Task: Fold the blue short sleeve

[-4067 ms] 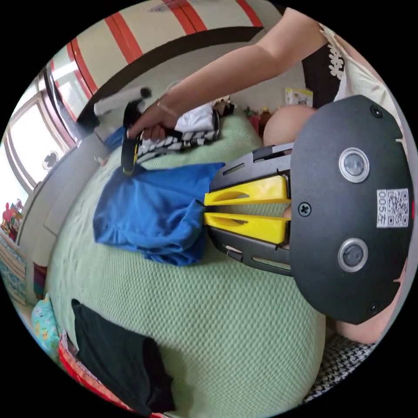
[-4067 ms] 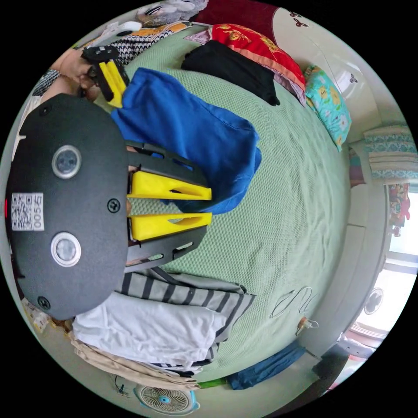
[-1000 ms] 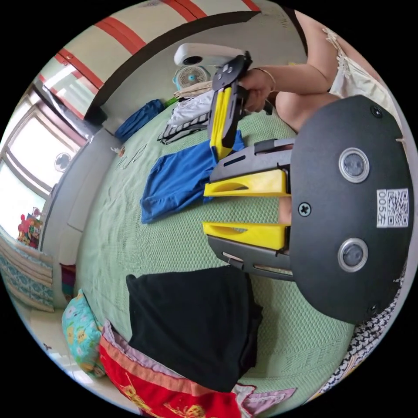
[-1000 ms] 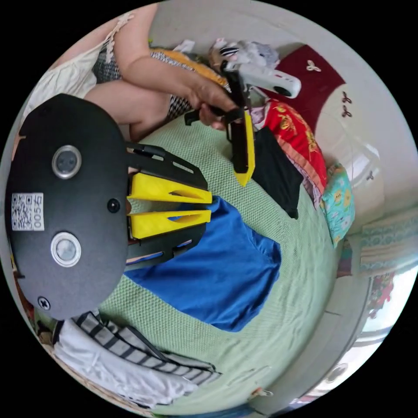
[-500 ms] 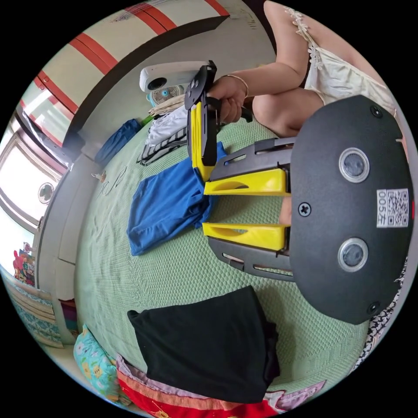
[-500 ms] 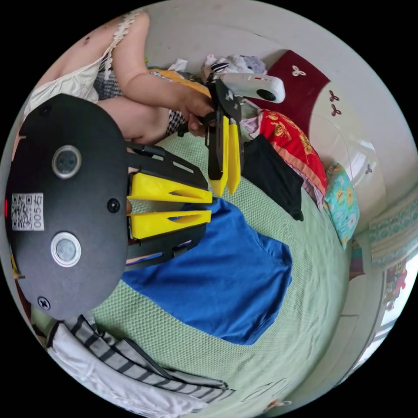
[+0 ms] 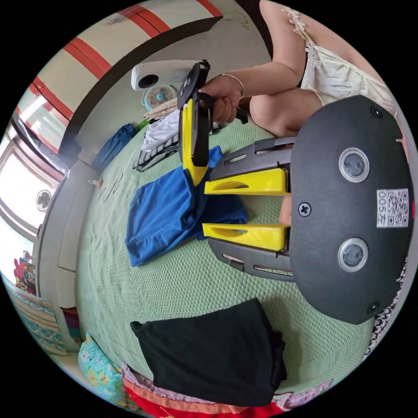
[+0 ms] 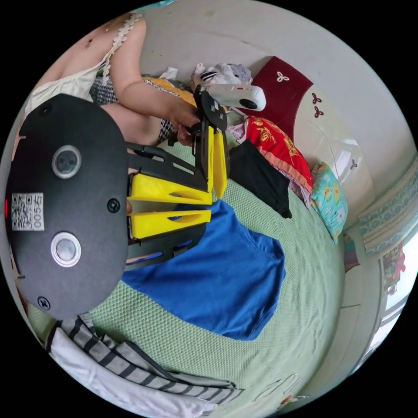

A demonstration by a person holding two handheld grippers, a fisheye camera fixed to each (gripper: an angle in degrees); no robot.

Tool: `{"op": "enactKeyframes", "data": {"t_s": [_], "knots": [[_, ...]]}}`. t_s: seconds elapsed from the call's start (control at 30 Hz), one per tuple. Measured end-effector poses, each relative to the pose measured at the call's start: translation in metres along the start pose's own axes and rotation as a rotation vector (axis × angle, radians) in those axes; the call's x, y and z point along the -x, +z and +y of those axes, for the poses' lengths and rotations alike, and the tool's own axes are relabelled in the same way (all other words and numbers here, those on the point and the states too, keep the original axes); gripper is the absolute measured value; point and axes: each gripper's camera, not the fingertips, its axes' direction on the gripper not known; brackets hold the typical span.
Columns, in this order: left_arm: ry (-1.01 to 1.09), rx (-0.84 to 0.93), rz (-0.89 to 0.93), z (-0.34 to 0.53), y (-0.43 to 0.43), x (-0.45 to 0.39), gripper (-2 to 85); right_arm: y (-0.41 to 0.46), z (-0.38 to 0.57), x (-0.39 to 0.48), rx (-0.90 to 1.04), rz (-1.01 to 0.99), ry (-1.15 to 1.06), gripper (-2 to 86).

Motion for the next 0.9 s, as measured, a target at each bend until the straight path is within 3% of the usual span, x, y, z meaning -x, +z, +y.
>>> {"op": "enactKeyframes", "data": {"t_s": [0.17,0.27,0.33,0.47,0.63,0.9], "knots": [[0.017,0.021,-0.025,-0.008,0.017,-0.014,9.5,0.004,0.000,0.018,0.034,0.112,-0.074,1.0],[0.049,0.054,-0.038,-0.012,0.028,-0.024,9.8,-0.002,-0.002,0.013,0.001,0.128,0.002,6.4],[0.069,0.061,-0.041,-0.013,0.032,-0.031,10.0,-0.013,-0.004,0.008,-0.066,0.039,0.061,14.8],[0.123,0.037,-0.036,-0.014,0.038,-0.052,9.9,-0.011,-0.012,0.020,-0.064,0.093,0.051,18.0],[0.178,0.063,-0.025,-0.015,0.051,-0.071,12.3,0.028,-0.034,0.058,0.079,0.307,-0.074,16.2],[0.159,0.098,0.002,-0.019,0.052,-0.074,12.3,0.065,-0.035,0.082,0.207,0.385,-0.137,7.9]]}}
